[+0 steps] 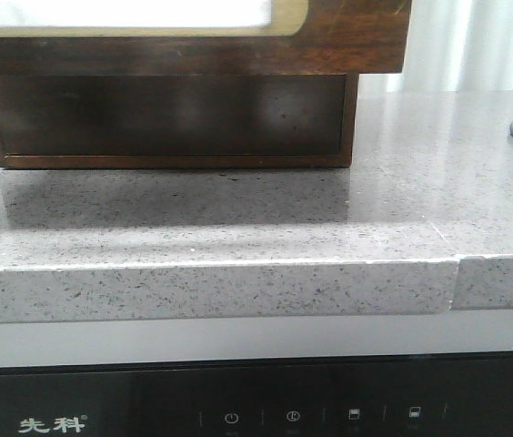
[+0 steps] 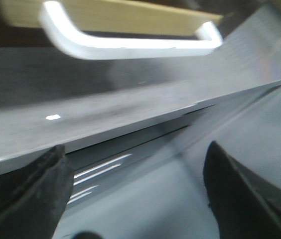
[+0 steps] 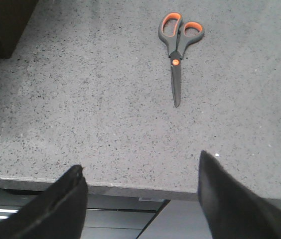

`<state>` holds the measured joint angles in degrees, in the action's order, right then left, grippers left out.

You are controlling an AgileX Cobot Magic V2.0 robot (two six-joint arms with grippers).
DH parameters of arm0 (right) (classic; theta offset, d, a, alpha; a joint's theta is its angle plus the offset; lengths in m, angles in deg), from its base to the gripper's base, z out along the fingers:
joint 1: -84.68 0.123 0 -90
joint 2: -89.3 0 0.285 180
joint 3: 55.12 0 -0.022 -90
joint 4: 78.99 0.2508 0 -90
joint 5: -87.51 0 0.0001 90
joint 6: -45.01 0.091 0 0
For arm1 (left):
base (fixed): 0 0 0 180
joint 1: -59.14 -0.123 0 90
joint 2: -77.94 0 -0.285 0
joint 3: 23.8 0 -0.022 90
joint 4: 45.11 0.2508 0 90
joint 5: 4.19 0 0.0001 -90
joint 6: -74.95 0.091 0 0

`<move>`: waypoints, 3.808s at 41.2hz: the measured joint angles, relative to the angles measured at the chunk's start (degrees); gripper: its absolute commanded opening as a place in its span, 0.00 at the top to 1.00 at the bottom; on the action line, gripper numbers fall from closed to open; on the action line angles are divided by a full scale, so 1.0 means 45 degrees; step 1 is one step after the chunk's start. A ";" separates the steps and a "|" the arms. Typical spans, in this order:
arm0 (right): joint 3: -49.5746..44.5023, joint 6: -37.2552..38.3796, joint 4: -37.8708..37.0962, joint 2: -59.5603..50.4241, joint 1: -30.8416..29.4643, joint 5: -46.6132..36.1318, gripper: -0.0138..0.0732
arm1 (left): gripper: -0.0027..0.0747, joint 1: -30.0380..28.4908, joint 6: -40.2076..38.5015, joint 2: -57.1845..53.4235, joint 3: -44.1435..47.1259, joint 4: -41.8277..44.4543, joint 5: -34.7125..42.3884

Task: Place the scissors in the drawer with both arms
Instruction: 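Pull the drawer open toward the robot with the left gripper, then grasp the grey-and-orange scissors by the blades with the right gripper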

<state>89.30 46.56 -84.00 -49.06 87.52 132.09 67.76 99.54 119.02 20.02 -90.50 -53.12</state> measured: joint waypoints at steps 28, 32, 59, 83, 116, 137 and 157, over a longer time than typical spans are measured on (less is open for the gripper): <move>0.0000 0.0000 0.0003 0.0000 0.0000 -0.0023 0.26 | 0.32 0.2802 -0.3462 -0.0493 -0.2864 0.9959 -0.0644; 0.0000 0.0000 0.0003 0.0000 0.0000 -0.0099 0.26 | 0.32 0.4047 -0.3462 -0.0493 -0.2864 1.0086 -0.0593; 0.2939 0.0872 -0.0975 0.4055 -0.1613 0.1625 0.26 | 0.32 0.4976 -0.5104 -0.0493 -0.2864 1.0200 0.0711; 0.8203 -0.3378 0.2813 1.1917 -0.3336 0.3487 0.26 | 0.32 0.4976 -0.5104 -0.0493 -0.2864 1.0229 0.0715; 1.2142 -0.3454 0.2810 1.7334 -0.3336 0.3652 0.28 | 0.32 0.4976 -0.5114 -0.0493 -0.2864 1.0229 0.0715; 1.2335 -0.3487 0.2708 1.7685 -0.3336 0.3575 0.82 | 0.32 0.4976 -0.5114 -0.0493 -0.2864 1.0229 0.0735; 1.2364 -0.3487 0.3073 1.6367 -0.3336 0.3930 0.82 | 0.33 0.4976 -0.5114 -0.0493 -0.2864 1.0229 0.0735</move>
<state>144.94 30.87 -70.17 24.59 72.51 149.77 90.16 76.52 116.81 7.13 -44.47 -49.82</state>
